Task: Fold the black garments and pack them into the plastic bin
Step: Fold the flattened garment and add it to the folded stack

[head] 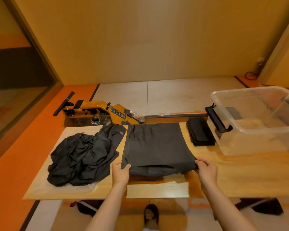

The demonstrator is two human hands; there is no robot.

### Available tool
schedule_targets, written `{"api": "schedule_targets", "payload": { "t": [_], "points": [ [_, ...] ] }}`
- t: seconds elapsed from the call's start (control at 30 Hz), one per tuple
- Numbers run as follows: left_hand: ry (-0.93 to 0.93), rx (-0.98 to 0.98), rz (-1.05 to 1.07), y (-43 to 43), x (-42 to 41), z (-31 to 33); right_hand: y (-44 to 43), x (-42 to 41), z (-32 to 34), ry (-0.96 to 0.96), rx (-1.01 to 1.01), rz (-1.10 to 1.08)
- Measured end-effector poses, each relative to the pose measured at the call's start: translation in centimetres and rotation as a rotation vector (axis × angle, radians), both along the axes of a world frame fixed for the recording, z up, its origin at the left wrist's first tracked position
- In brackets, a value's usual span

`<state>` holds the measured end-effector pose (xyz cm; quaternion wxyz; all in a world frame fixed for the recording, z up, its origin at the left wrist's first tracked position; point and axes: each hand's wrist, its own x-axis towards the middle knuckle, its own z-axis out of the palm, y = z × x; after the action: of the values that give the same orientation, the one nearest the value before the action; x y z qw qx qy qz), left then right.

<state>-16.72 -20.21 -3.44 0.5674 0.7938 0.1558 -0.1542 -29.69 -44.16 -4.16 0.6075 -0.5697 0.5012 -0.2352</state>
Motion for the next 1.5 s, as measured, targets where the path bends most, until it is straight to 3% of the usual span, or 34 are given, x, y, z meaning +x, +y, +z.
{"api": "schedule_targets", "payload": {
  "t": [0.13,0.37,0.77,1.17,1.3,1.37,1.43,1.5],
  "points": [
    [0.112,-0.021,0.061,2.0,-3.7,-4.2,1.7,-3.7,-3.1,0.108,-0.002,0.018],
    [0.262,-0.006,0.037,5.6,-6.6,-9.1,2.8,-8.0,-5.0,0.197,0.161,0.066],
    [0.140,-0.213,0.083,5.9,-7.3,-2.4,3.2,-8.3,-1.1,0.002,0.259,0.025],
    [0.275,-0.319,0.062,2.2,4.6,1.2,-1.8,2.3,2.9,-0.096,0.392,-0.014],
    [0.364,-0.492,0.188,-1.7,13.2,2.3,-5.3,10.7,3.4,-0.168,0.538,-0.059],
    [0.318,-0.586,0.233,-3.3,16.3,1.5,-6.9,13.9,2.5,-0.217,0.604,-0.088],
    [0.162,-0.395,0.159,-3.9,17.3,-0.4,-7.4,15.7,0.7,-0.129,0.512,-0.030],
    [-0.034,-0.098,0.038,-3.4,16.8,-2.8,-6.9,16.0,-1.4,0.037,0.293,0.098]
  ]
}}
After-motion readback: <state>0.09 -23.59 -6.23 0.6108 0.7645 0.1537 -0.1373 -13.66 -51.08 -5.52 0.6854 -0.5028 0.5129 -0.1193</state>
